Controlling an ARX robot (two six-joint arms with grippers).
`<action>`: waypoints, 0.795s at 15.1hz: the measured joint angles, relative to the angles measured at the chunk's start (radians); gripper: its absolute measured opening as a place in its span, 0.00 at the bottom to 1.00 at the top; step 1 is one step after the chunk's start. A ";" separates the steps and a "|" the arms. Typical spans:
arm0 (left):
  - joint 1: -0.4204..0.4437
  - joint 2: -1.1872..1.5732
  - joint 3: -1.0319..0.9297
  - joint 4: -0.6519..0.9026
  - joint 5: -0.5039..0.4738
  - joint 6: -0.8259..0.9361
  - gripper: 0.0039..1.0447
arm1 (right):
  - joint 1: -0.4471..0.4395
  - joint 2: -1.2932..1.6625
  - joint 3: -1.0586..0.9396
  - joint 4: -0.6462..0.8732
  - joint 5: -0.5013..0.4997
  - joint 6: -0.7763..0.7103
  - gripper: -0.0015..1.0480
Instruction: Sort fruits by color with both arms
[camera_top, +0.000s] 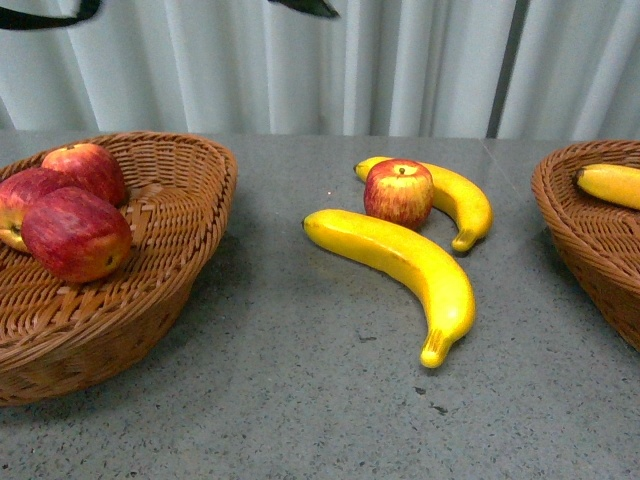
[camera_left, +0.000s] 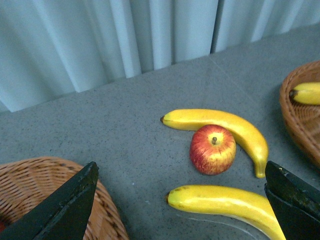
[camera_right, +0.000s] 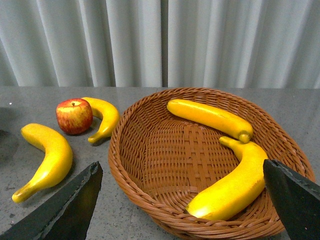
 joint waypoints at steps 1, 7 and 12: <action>-0.003 0.062 0.042 -0.012 0.024 0.019 0.94 | 0.000 0.000 0.000 0.000 0.000 0.000 0.94; -0.037 0.303 0.237 -0.040 0.117 0.098 0.94 | 0.000 0.000 0.000 0.000 0.000 0.000 0.94; -0.053 0.533 0.398 -0.066 0.151 0.142 0.94 | 0.000 0.000 0.000 0.000 0.000 0.000 0.94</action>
